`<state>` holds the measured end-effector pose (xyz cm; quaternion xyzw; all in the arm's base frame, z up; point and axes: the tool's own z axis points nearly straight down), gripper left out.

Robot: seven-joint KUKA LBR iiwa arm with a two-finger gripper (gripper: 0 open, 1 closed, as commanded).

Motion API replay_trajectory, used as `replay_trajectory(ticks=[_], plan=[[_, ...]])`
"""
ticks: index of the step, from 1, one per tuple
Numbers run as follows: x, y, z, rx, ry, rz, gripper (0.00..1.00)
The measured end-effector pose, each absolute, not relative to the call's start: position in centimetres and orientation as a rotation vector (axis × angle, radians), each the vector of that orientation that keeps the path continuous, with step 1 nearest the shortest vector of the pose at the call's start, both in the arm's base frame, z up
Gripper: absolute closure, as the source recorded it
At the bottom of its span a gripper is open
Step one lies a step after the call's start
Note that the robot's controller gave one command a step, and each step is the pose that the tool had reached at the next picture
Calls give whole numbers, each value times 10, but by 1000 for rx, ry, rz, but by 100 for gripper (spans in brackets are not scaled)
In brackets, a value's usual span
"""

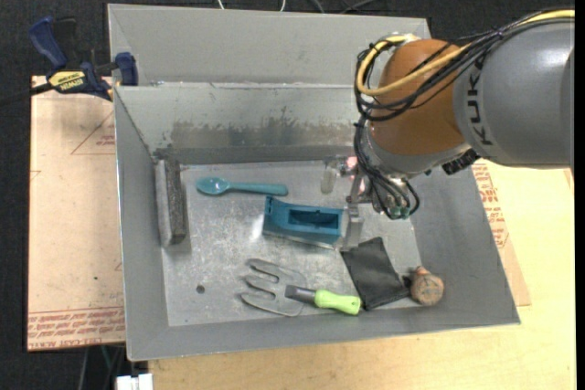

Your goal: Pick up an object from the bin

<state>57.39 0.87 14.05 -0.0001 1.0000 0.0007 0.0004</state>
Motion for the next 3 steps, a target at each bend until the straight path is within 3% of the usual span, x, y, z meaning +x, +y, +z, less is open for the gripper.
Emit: replay_trajectory(ticks=[1,2,3], plan=[[582,-3,88,120,3135,5,0],[615,-49,71,-395,3103,7,100],[615,-49,71,-394,3103,7,100]])
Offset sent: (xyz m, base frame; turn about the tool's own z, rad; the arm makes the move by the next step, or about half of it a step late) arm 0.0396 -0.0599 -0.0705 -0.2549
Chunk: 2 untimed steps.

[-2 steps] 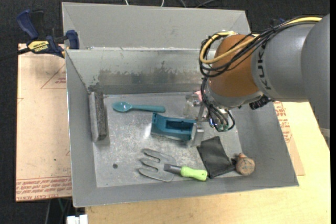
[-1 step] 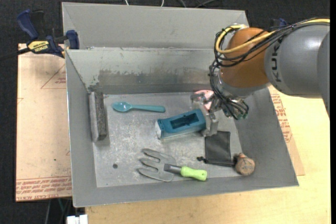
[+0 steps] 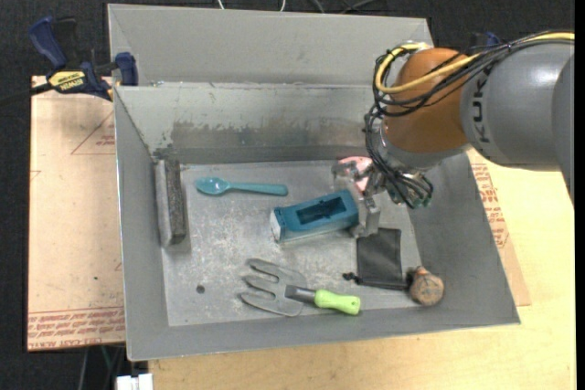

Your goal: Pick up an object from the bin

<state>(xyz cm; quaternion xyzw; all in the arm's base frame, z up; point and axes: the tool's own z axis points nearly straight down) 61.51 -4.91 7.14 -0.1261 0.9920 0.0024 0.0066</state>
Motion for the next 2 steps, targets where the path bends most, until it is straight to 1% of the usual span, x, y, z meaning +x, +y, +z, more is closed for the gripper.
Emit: replay_trajectory(ticks=[2], plan=[[616,-43,72,-432,3095,1,100]])
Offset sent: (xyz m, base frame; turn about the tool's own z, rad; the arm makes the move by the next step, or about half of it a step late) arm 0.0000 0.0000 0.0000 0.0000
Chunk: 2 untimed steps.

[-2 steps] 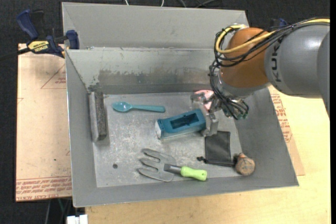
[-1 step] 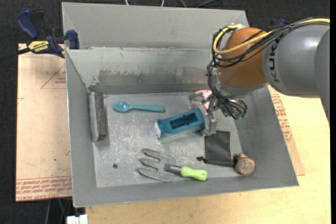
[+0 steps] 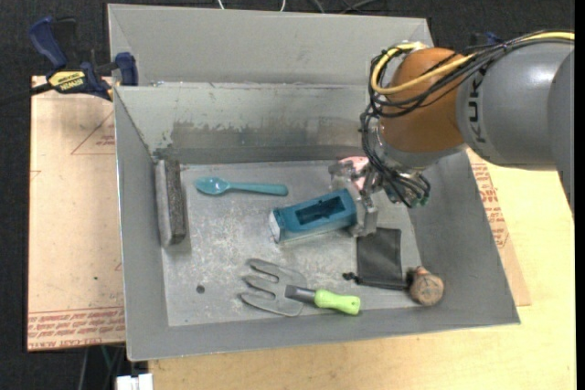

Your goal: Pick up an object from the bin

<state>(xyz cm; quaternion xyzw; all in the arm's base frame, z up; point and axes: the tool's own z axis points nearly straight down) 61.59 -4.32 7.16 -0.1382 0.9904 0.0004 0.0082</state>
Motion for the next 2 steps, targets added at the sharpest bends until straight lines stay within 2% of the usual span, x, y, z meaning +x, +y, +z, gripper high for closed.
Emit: replay_trajectory(ticks=[1,2], plan=[[629,-42,71,-690,3047,4,100],[654,-69,70,-962,2969,1,100]])
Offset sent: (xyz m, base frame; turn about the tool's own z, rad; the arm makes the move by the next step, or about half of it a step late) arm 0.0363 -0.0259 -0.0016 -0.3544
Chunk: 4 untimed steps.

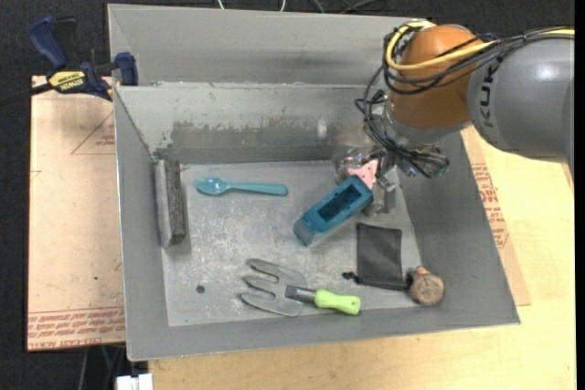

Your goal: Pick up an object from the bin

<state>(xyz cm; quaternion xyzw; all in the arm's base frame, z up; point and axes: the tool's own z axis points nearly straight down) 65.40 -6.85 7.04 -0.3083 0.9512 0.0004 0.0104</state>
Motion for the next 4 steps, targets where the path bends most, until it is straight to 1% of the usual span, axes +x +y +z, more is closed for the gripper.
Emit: replay_trajectory(ticks=[1,2,3,4], plan=[[655,-72,250,-644,3044,9,100],[654,-72,248,-644,3048,12,100],[623,-61,175,-692,3033,12,100],[634,-63,150,-466,3069,13,100]])
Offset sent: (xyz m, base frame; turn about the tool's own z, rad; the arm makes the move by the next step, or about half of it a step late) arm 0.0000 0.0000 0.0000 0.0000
